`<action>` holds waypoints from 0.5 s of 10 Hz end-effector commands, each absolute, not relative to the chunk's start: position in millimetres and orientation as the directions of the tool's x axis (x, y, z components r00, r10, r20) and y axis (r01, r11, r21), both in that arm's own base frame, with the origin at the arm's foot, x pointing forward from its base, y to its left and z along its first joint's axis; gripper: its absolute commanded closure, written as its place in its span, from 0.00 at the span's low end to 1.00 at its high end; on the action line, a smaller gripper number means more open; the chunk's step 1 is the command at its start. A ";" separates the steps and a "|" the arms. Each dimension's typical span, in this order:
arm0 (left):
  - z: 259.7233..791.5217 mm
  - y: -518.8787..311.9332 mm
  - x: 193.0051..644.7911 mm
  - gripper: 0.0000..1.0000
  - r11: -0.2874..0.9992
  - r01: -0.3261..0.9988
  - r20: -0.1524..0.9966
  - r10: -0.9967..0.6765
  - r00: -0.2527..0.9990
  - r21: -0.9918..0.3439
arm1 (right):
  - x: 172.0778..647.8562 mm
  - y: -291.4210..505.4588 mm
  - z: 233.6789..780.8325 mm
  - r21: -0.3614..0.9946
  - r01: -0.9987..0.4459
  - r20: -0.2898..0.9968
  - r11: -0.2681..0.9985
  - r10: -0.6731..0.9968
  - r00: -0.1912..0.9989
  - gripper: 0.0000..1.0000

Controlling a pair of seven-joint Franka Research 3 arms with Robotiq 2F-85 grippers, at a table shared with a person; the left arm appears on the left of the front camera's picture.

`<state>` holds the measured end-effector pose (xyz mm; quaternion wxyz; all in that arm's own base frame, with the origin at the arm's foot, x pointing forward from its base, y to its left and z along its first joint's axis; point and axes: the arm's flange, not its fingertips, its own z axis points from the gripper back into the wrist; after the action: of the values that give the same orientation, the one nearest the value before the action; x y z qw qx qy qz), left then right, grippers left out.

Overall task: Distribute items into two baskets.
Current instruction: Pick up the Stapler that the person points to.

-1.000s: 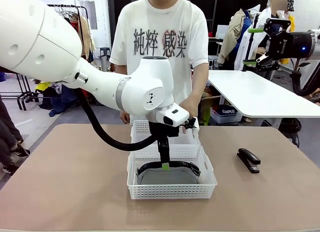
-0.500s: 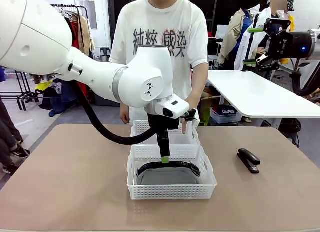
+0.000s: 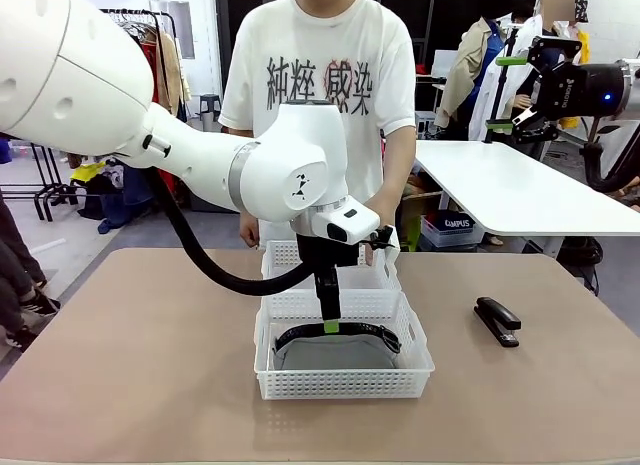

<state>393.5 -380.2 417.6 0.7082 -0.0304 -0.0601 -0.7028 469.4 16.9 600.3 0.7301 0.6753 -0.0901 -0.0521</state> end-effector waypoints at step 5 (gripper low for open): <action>463.9 -351.1 397.8 0.00 0.099 0.994 0.198 -0.974 0.107 -0.047 | 469.1 16.8 601.5 0.996 -0.046 0.061 0.082 -0.198 0.978 0.00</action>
<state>395.2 -368.5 445.3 0.7287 -0.0589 -0.0591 -0.6797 469.4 16.9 600.3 0.7301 0.6753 -0.0901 -0.0521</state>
